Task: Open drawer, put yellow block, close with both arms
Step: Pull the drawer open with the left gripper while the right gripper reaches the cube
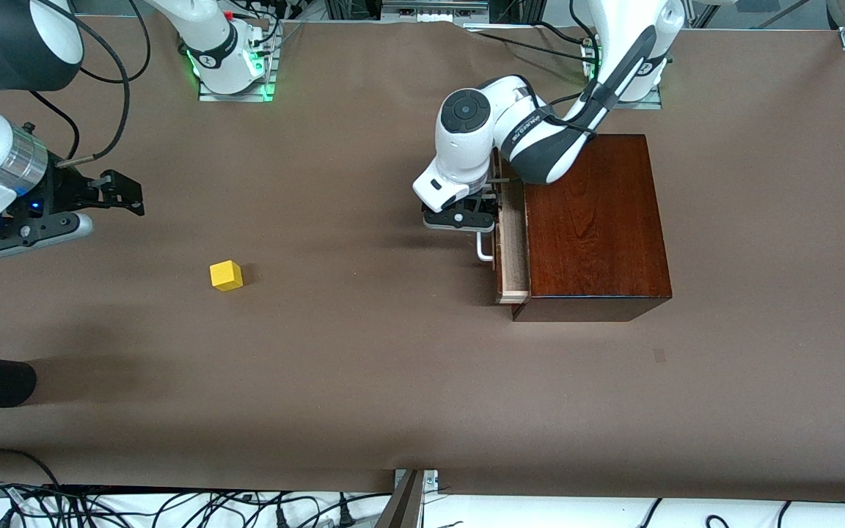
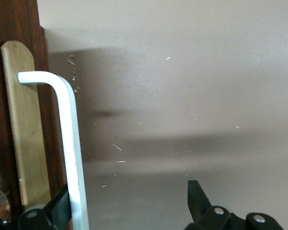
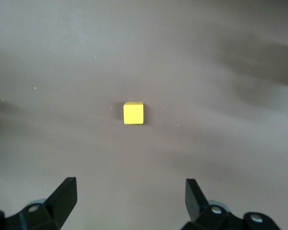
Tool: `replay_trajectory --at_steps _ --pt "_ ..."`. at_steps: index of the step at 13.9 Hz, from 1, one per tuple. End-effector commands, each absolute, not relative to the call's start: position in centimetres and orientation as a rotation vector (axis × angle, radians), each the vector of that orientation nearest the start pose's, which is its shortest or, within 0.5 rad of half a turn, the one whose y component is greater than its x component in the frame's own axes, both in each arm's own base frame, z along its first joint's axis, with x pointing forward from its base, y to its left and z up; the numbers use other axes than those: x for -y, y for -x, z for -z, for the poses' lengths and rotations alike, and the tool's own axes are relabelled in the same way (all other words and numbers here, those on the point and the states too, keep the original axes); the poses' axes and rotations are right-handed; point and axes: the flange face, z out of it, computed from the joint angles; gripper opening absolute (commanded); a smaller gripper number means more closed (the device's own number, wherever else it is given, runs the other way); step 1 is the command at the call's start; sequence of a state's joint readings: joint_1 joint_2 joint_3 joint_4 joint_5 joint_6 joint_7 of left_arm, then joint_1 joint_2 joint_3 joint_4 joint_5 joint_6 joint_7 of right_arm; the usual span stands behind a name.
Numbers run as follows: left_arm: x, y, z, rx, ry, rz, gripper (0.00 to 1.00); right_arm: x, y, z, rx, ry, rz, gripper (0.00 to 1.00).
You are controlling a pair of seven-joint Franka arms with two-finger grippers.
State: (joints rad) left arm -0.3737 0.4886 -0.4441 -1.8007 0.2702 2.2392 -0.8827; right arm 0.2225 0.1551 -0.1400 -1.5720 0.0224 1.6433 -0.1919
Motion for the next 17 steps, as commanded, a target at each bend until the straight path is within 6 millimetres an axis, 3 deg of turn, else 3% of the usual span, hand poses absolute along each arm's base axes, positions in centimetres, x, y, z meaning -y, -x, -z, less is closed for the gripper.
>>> replay_trajectory --at_steps 1,2,6,8,12,16,17 --pt "48.0 -46.7 -30.6 -0.062 3.227 0.019 1.00 -5.8 -60.7 -52.3 0.426 3.119 -0.194 1.00" --pt "48.7 -46.8 -31.0 -0.070 3.238 0.030 1.00 -5.7 -60.7 -52.0 0.425 3.131 -0.206 1.00" --pt "50.1 -46.0 -30.4 -0.106 3.242 0.018 1.00 -6.3 -61.8 -46.6 0.383 3.132 -0.260 1.00" --pt "51.3 -44.6 -30.2 -0.153 3.234 0.017 1.00 -6.5 -61.3 -44.0 0.390 3.128 -0.264 1.00" --pt "51.6 -44.2 -30.1 -0.122 3.236 0.011 1.00 -6.8 -60.6 -39.4 0.402 3.127 -0.221 1.00" --pt "51.6 -45.1 -32.7 -0.095 3.245 0.055 1.00 -7.1 -59.8 -35.0 0.410 3.130 -0.182 1.00" --pt "51.5 -45.0 -32.6 -0.103 3.231 0.049 1.00 -7.1 -59.7 -33.5 0.406 3.131 -0.177 1.00"
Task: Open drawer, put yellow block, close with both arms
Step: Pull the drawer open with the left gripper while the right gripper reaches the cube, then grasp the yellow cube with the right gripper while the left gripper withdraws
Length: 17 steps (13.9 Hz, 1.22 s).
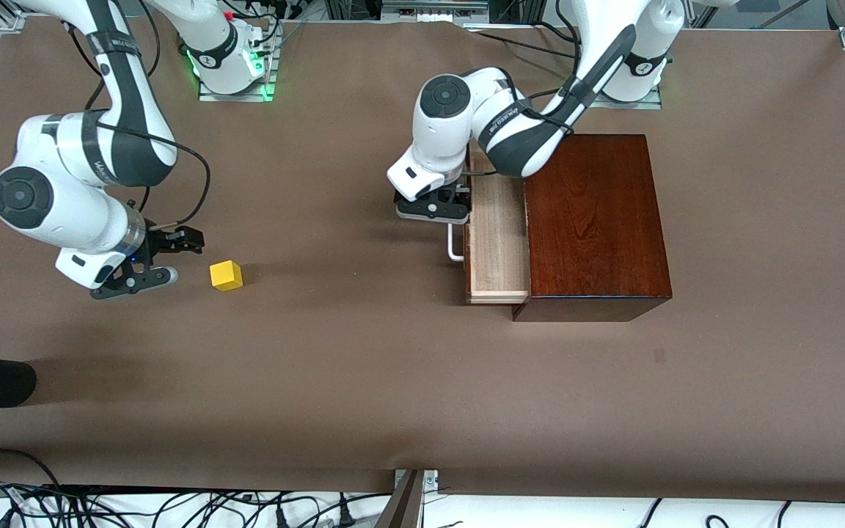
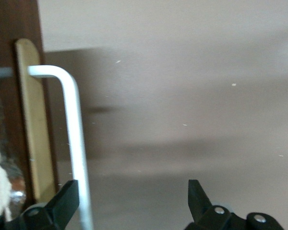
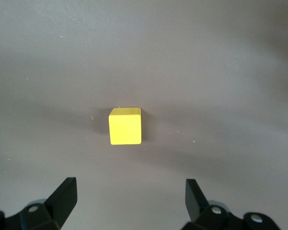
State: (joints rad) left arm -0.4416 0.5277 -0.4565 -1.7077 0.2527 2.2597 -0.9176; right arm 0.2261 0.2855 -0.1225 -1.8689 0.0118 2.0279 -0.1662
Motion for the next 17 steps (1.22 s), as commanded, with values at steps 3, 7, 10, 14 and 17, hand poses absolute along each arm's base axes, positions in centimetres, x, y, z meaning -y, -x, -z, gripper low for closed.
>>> replay_trajectory --at_steps 3,7,10,14,17 --pt "50.6 -45.2 -33.8 -0.099 3.189 0.036 1.00 -7.8 -59.3 -29.4 0.414 3.125 -0.147 1.00" --pt "45.4 -47.3 -40.7 0.017 3.107 0.070 1.00 -8.4 -58.8 -24.7 0.422 3.130 -0.106 1.00" --pt "39.1 -49.4 -46.2 0.127 3.029 0.093 1.00 -8.5 -58.3 -22.0 0.422 3.134 -0.086 1.00" --pt "29.5 -53.3 -51.6 0.139 2.999 0.160 1.00 -8.4 -58.5 -20.1 0.365 3.147 -0.081 1.00" --pt "22.8 -54.5 -54.0 0.160 3.052 0.048 1.00 -8.9 -58.4 -19.9 0.367 3.147 -0.083 0.71"
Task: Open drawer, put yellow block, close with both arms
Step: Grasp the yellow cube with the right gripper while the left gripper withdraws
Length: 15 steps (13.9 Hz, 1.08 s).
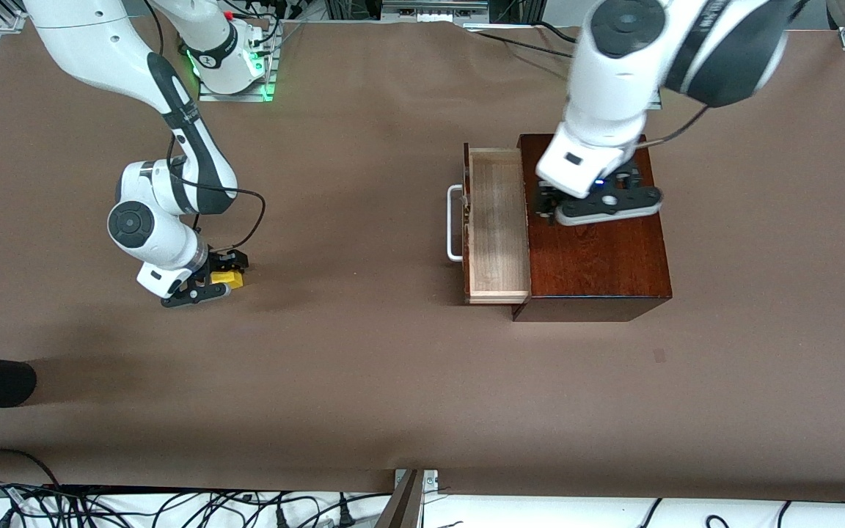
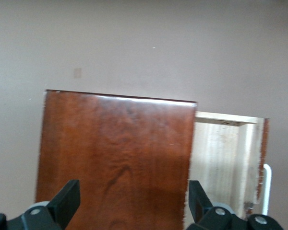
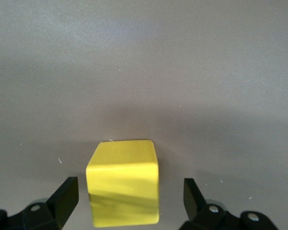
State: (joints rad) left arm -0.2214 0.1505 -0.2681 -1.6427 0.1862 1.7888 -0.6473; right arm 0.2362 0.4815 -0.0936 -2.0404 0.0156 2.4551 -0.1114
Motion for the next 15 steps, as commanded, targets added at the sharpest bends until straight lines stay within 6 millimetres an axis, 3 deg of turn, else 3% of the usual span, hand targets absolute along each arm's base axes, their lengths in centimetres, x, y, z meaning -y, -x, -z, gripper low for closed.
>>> replay_trajectory --at_steps 1,4,6,8,10,12,15 --pt "19.9 -55.0 -54.9 0.077 3.064 0.028 1.00 -8.9 -58.5 -19.7 0.367 3.147 -0.085 0.57" --pt "12.1 -56.1 -57.3 -0.037 3.058 0.048 1.00 -8.9 -58.5 -19.4 0.367 3.148 -0.080 0.23" --pt "8.9 -56.2 -57.9 -0.056 3.053 0.036 1.00 -8.9 -58.6 -19.5 0.380 3.146 -0.078 0.00" --pt "6.3 -56.8 -57.7 -0.121 3.043 0.030 1.00 -9.4 -59.1 -21.5 0.428 3.135 -0.052 0.00" --pt "4.7 -57.2 -57.3 -0.114 3.049 0.018 1.00 -11.7 -59.8 -25.7 0.491 3.108 -0.059 0.00" --pt "4.5 -57.4 -57.3 -0.088 3.050 0.021 1.00 -13.9 -61.6 -30.3 0.553 3.090 -0.106 0.00" --pt "4.6 -58.0 -57.5 -0.092 3.049 0.031 1.00 -17.5 -62.8 -34.9 0.745 3.020 -0.082 0.00"
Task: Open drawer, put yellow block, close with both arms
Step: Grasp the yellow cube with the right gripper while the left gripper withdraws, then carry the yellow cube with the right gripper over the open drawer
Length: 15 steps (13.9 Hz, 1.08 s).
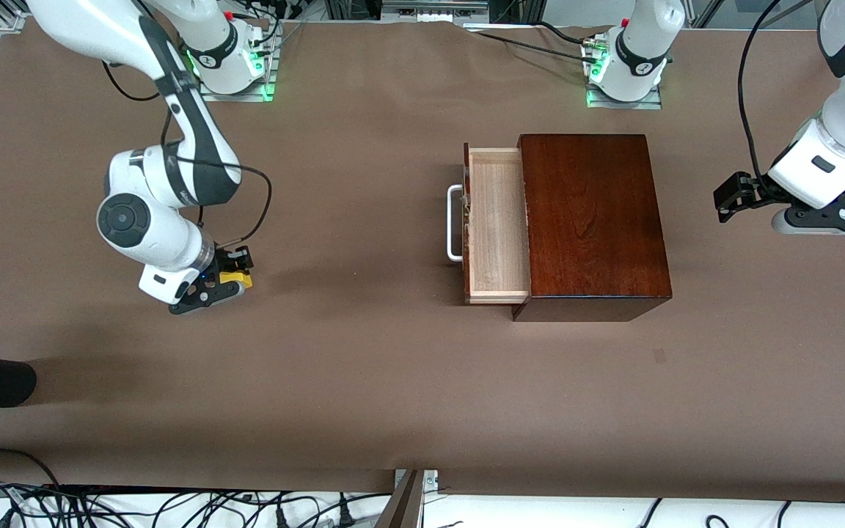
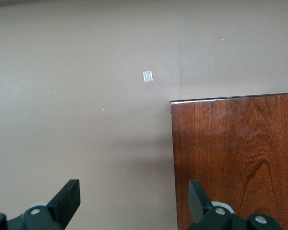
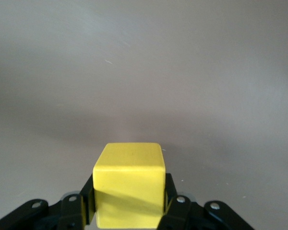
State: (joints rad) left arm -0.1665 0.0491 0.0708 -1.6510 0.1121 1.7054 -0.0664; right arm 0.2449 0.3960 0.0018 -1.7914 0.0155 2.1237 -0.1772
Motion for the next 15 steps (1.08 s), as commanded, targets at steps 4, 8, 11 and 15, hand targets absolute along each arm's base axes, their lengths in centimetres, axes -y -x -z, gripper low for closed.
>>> replay_trajectory --at_steps 4,8,11,15 --pt "4.2 -57.8 -57.9 -0.098 3.049 0.030 1.00 -25.2 -62.4 -41.5 0.897 2.935 -0.050 0.00" --pt "3.1 -57.9 -57.8 -0.072 3.049 0.028 1.00 -35.6 -58.0 -46.2 1.135 2.851 -0.081 0.00" --pt "3.3 -57.9 -57.9 -0.077 3.049 0.030 1.00 -45.4 -52.7 -48.0 1.349 2.749 -0.032 0.00" --pt "3.1 -57.9 -57.8 -0.075 3.049 0.030 1.00 -54.8 -48.0 -48.0 1.598 2.636 0.068 0.00"
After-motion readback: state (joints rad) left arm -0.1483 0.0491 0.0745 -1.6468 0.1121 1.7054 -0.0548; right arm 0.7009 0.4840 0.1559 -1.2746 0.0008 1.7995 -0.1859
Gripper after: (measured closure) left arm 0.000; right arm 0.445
